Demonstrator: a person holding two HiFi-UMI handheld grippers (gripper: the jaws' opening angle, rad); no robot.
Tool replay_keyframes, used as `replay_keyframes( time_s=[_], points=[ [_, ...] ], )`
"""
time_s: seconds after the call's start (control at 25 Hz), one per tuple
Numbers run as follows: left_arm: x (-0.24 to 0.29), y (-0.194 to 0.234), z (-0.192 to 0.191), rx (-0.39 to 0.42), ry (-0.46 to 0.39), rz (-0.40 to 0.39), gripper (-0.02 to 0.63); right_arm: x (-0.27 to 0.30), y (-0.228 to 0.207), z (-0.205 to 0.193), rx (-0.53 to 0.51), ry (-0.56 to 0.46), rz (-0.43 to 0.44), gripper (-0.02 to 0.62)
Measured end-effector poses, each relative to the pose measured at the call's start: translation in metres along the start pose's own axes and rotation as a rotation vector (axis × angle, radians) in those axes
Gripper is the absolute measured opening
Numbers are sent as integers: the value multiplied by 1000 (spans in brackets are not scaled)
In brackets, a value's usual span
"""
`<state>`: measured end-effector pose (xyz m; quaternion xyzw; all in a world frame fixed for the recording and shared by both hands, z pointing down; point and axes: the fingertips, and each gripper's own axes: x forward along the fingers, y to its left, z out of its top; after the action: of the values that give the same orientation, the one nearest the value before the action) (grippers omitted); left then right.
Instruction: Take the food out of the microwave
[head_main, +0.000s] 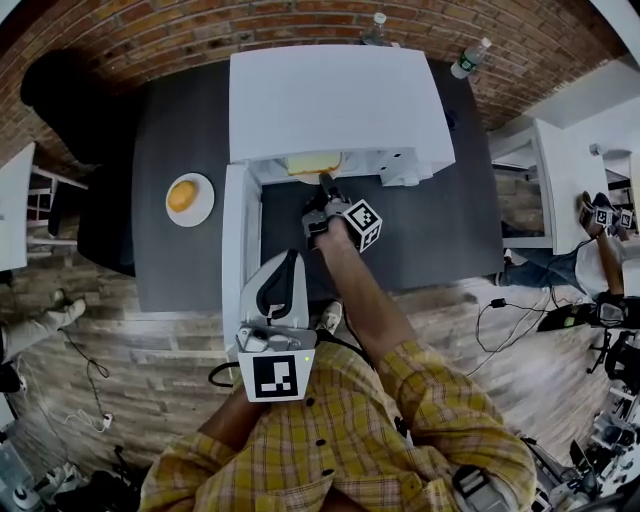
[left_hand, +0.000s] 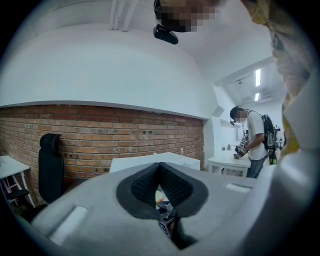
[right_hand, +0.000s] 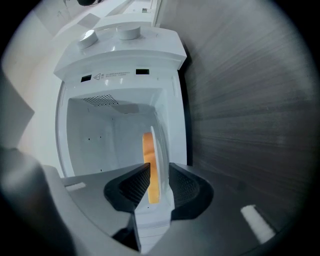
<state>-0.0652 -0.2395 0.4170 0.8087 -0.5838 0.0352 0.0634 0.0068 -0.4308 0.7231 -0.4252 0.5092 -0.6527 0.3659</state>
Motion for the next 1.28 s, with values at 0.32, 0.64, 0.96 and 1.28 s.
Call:
replay_keyframes(
  time_s=[0.32, 0.64, 0.96, 1.28],
  points=[
    [3, 4, -3, 1, 3, -3, 0, 4, 2, 4, -37, -26, 14, 14],
    [3, -3, -4, -9, -1, -24, 0, -4, 5, -1, -104, 8, 16, 14],
    [1, -10, -3, -4, -9, -16, 0, -35, 15, -9, -97, 55, 32, 14],
    [-8, -25, 6, 2, -44, -16, 0, -74, 32, -15, -90, 80, 30, 14]
  ],
)
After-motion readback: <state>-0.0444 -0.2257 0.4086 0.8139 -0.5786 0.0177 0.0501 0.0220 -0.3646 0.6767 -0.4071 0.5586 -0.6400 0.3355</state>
